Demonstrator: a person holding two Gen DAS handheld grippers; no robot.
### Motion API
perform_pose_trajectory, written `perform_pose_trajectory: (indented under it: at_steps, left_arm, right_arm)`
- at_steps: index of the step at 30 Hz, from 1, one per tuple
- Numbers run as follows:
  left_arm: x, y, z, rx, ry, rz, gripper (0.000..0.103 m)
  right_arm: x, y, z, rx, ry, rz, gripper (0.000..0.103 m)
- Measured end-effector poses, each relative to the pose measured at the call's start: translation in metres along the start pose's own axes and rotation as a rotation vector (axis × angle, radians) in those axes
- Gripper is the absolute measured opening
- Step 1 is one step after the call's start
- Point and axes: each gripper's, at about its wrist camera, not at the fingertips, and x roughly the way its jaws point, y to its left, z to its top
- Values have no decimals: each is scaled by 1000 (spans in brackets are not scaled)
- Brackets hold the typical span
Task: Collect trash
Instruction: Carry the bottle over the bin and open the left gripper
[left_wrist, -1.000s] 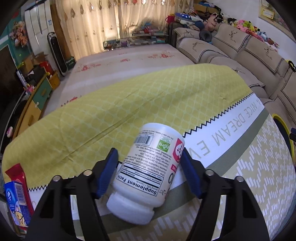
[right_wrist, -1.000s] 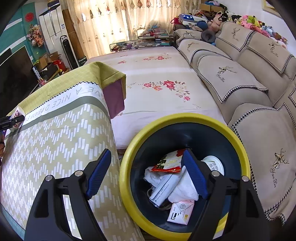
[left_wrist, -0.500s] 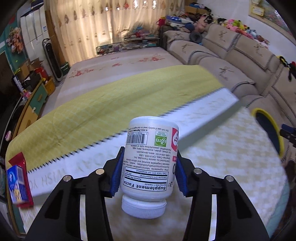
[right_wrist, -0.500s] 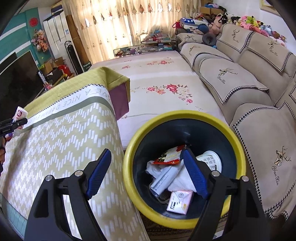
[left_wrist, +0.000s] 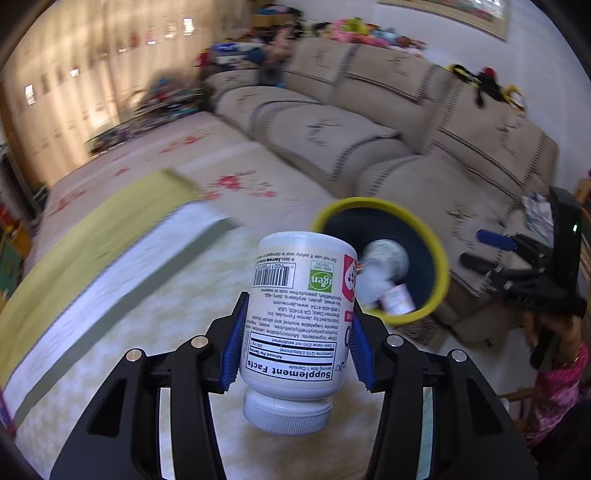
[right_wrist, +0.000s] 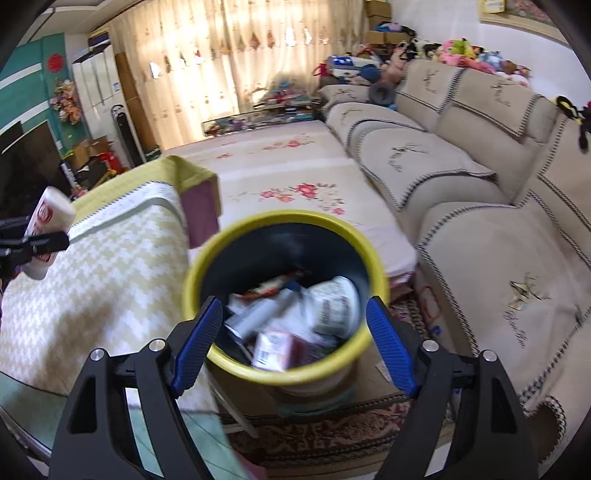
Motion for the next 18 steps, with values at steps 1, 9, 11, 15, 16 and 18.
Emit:
perform_pose_trajectory:
  at_steps: [1, 9, 11, 15, 16, 18]
  left_arm:
    - [9, -15, 7, 15, 6, -19, 49]
    - [99, -96, 58, 102, 97, -73, 49]
    - [124, -109, 68, 114, 120, -69, 49]
    - [164, -119, 79, 100, 167, -70, 51]
    - [167, -115, 78, 100, 171, -64, 59]
    - [173, -115, 77, 88, 168, -29, 72]
  right_arm:
    - [-2, -7, -4, 7, -1, -10, 76]
    - [-10, -48, -22, 76, 5, -30, 77]
    - [-9, -52, -24, 83, 10, -33, 78]
    - [-10, -57, -28, 90, 22, -34, 79]
    - [-9, -57, -29, 91, 23, -34, 79]
    - [-10, -57, -30, 95, 25, -30, 79]
